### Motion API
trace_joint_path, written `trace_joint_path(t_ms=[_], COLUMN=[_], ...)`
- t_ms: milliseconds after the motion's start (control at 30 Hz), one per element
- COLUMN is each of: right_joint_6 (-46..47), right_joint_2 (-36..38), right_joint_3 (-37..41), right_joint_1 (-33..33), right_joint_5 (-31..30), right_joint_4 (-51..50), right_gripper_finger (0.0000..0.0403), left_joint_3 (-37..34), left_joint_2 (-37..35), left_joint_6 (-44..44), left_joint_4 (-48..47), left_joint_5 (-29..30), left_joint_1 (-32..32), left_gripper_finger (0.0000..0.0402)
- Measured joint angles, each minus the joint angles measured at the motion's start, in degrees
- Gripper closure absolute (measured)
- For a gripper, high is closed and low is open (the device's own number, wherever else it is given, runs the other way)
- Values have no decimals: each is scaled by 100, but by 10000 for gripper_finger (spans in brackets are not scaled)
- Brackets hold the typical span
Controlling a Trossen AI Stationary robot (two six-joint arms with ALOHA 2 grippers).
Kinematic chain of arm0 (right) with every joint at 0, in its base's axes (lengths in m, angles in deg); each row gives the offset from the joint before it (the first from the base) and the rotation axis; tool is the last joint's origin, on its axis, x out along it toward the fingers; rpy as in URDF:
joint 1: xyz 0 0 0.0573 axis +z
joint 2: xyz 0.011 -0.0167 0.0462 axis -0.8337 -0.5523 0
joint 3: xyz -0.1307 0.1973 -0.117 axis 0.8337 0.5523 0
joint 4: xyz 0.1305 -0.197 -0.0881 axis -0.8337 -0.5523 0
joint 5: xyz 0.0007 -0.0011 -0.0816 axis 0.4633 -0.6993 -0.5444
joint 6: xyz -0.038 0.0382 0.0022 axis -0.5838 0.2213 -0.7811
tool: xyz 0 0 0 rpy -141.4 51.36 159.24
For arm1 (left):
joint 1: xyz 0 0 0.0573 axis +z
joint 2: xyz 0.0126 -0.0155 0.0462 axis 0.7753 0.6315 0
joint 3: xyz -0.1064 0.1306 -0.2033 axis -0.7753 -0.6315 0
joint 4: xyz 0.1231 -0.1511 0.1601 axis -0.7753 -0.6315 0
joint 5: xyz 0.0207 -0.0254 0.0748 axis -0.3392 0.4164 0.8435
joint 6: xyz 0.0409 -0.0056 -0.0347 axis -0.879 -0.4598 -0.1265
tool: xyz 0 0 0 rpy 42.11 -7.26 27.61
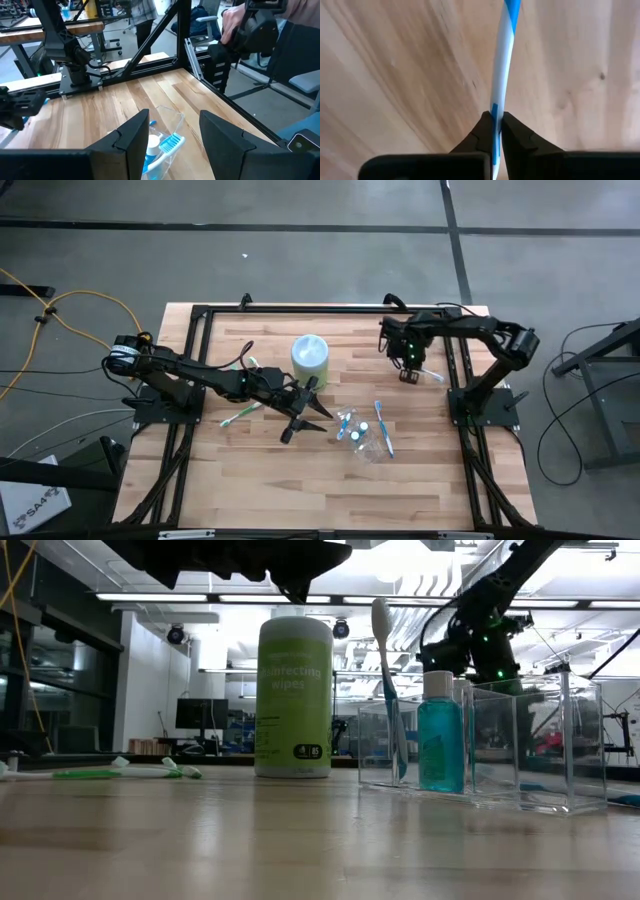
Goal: Pick & Place toothbrushing station
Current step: Put the top blue toothbrush into the transparent organizer
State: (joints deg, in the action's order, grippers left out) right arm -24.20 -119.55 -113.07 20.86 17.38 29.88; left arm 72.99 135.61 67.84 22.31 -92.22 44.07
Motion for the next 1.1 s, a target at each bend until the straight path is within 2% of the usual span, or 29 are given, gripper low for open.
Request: trace_joint_path(t_ms=[567, 833, 1100], right_joint_6=[341, 1063, 2513], right_joint_2=[144, 699, 1183], right_joint_3=[-1643, -2169, -2211], right_joint_1=[157, 269, 269], right_joint_5=[115, 1234, 2769], right_joint_4=[-831, -1344, -1017], right_gripper_finger=[395, 395, 395], left_joint_3=[0, 0, 0], left_joint_2=[0, 0, 0], left_joint_6=[0, 0, -131], left_joint_4=[-2, -2, -2], left_joint_5=[-2, -2, 0], left_joint_1=[0, 0, -13], left_gripper_finger=[232, 232, 232])
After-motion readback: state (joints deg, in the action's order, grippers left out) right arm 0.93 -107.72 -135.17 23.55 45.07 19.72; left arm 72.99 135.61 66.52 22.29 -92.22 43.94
